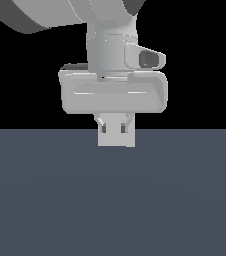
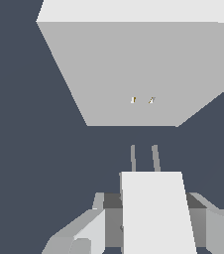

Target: Plug the charger into the wall socket.

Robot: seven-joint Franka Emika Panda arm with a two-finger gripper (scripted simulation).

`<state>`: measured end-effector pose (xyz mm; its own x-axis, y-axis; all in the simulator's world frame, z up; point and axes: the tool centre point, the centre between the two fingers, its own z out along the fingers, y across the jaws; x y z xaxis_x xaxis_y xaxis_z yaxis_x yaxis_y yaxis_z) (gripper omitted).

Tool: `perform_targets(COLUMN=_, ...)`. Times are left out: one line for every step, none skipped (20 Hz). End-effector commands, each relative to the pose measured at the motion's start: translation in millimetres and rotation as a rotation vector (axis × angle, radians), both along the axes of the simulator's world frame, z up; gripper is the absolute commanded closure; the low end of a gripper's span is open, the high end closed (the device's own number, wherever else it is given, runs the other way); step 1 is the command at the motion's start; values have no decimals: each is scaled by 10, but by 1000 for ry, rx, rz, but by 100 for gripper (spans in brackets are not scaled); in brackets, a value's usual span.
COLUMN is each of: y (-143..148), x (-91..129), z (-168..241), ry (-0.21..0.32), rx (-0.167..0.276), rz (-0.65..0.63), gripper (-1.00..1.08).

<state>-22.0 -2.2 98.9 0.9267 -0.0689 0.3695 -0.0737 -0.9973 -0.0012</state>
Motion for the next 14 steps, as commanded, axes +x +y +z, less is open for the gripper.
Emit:
perform_targets(y=-13, x=5, z=12, ry=1, rx=-1, rz=-9, gripper=108)
perform_targets(y=-15, x=5, z=14, ry=1, rx=-1, rz=-10, gripper=108)
perform_targets(y=-17, x=5, z=14, ry=1, rx=-1, rz=-11, gripper=108)
perform_targets(y=-17, x=5, z=14, ry=1, rx=-1, rz=-11, gripper=108)
perform_targets(y=-17, x=5, z=14, ry=1, rx=-1, rz=-11, gripper=108)
perform_targets(y=-17, x=5, z=14, ry=1, rx=-1, rz=-11, gripper=108)
perform_targets(y=-14, x=5, z=13, ry=1, rx=-1, rz=-10, gripper=108)
perform_targets(y=-15, x=6, z=13, ry=1, rx=-1, rz=-10, gripper=108)
perform_targets(y=-15, x=12, z=13, ry=1, rx=-1, rz=-10, gripper=108)
perform_targets(y=-17, x=21, z=13, ry=1, rx=-1, rz=-10, gripper=108)
perform_targets(y=-18, x=34, z=13, ry=1, rx=-1, rz=-10, gripper=108)
perform_targets(y=-19, x=51, z=13, ry=1, rx=-1, rz=-10, gripper=108)
perform_targets(y=-21, x=71, z=13, ry=1, rx=-1, rz=-10, gripper=108)
perform_targets(y=-24, x=96, z=13, ry=1, rx=-1, rz=-10, gripper=108)
